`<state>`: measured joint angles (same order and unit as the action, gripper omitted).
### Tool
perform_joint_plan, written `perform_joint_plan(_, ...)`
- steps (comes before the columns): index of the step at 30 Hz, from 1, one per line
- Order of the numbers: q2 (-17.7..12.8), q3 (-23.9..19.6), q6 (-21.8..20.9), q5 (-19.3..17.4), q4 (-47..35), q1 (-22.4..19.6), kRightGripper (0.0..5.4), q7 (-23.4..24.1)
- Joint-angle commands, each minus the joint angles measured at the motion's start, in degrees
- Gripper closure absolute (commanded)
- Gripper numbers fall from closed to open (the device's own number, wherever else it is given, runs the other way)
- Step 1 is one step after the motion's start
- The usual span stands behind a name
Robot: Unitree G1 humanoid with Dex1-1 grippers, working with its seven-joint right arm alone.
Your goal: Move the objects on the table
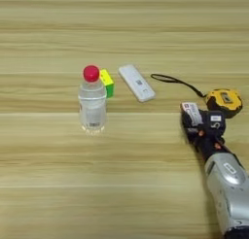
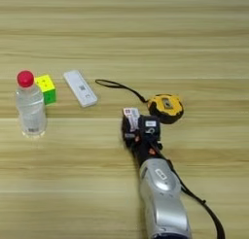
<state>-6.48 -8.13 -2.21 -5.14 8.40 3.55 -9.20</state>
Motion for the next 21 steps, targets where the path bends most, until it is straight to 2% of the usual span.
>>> perform_joint_plan(1,-0.98,-0.36,-0.74,-0.30,-0.42,-1.70,3.31,-0.02)
perform_joint_plan(8,-1.01,-0.20,-0.87,-0.15,-0.17,-1.77,3.31,0.02)
perform_joint_plan(9,-1.01,-0.19,-0.87,-0.13,-0.20,-1.76,2.94,0.02)
perform_joint_plan(21,-0.92,0.26,-0.96,0.41,-2.97,-1.02,1.62,0.34)
